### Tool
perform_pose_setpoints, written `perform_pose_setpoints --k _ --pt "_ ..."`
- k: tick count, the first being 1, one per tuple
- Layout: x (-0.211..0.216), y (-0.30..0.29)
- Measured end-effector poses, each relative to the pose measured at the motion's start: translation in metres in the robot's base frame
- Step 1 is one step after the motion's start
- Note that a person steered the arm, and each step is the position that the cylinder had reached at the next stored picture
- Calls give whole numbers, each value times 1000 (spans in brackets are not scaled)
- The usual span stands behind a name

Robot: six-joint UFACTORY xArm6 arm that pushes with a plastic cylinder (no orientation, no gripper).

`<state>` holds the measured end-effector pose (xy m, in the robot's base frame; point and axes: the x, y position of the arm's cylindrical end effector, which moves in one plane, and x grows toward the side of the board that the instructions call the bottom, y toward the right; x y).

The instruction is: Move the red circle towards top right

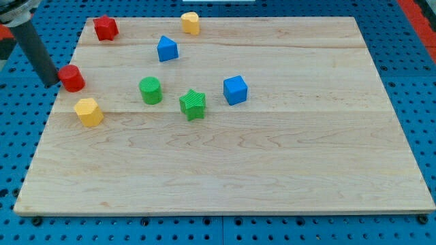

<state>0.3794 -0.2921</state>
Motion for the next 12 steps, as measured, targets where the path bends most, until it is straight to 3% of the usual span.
perform_pose_setpoints --k 1,2,4,6,7,8,9,12 --pt "-4 76" --pt "-40 171" --pt "-56 194" --pt "-111 364" --pt "-79 356" --pt "-126 318" --pt "-173 355" --pt "-158 423"
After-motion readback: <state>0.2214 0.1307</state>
